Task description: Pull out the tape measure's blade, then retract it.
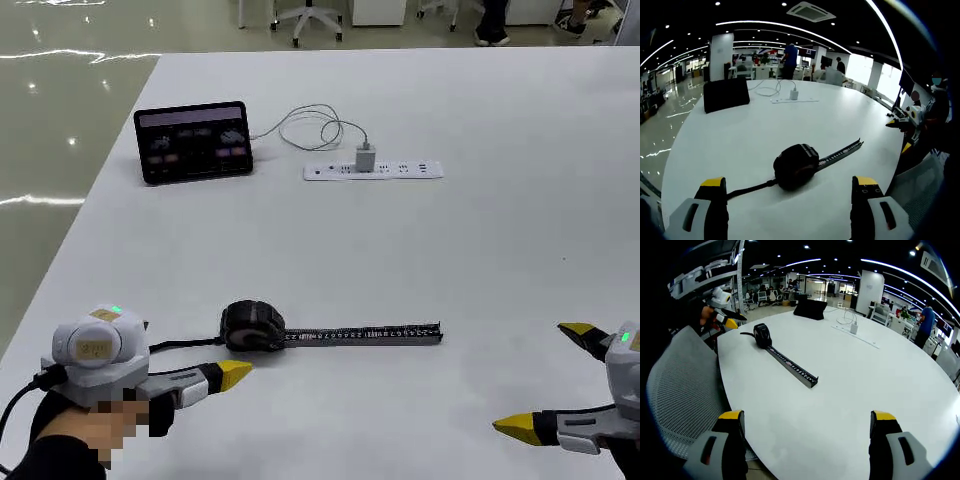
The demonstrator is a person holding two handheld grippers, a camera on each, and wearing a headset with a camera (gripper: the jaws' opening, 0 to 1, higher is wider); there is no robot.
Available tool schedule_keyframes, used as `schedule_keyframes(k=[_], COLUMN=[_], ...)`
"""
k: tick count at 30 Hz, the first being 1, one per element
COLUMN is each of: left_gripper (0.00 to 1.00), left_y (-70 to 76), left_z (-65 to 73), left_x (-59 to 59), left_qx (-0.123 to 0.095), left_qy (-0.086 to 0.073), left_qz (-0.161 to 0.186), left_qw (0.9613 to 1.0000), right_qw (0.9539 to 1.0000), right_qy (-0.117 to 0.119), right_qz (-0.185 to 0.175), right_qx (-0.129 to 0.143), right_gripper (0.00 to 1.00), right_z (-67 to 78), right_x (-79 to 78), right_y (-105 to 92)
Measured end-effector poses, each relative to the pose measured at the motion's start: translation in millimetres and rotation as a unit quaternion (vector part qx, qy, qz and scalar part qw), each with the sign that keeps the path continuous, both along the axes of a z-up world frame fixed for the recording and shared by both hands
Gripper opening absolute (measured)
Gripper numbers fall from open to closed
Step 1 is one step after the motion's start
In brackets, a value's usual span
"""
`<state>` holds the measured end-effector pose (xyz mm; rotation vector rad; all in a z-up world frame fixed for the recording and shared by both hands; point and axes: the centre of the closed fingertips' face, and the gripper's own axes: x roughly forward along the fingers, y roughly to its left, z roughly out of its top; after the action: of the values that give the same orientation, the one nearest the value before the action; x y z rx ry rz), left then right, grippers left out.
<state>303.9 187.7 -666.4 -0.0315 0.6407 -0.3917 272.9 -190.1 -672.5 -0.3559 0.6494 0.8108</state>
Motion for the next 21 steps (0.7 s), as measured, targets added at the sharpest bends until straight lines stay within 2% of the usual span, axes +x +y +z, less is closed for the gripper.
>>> schedule_keyframes(k=[4, 6, 8, 10, 15, 21], left_gripper=[1.00, 1.00, 0.99, 0.99, 0.99, 0.98], left_y=[-12.4, -17.8, -18.7, -20.1, -14.6, -15.8], left_z=[-3.9, -11.3, -18.1, -20.2, -30.6, -37.4], left_x=[4.3, 6.9, 10.0, 12.8, 17.5, 23.2], left_qx=[0.006, 0.007, 0.008, 0.003, 0.022, 0.027], left_qy=[0.000, 0.005, 0.011, 0.008, -0.003, -0.009], left_qz=[0.000, -0.004, 0.004, 0.014, 0.038, 0.051], left_qw=[1.0000, 1.0000, 0.9999, 0.9999, 0.9990, 0.9983], right_qw=[0.9998, 0.9996, 0.9993, 0.9991, 0.9982, 0.9964], right_qy=[0.011, 0.014, 0.019, 0.018, 0.022, 0.028], right_qz=[0.018, 0.023, 0.030, 0.034, 0.051, 0.073], right_qx=[-0.004, -0.010, -0.014, -0.016, -0.022, -0.033], right_gripper=[1.00, 1.00, 1.00, 1.00, 1.00, 1.00], right_z=[-2.1, -4.4, -5.9, -6.2, -8.3, -13.5], right_x=[-1.5, -0.5, 0.5, 3.6, 7.4, 13.1], right_y=[6.1, 8.4, 11.1, 12.7, 18.8, 26.8])
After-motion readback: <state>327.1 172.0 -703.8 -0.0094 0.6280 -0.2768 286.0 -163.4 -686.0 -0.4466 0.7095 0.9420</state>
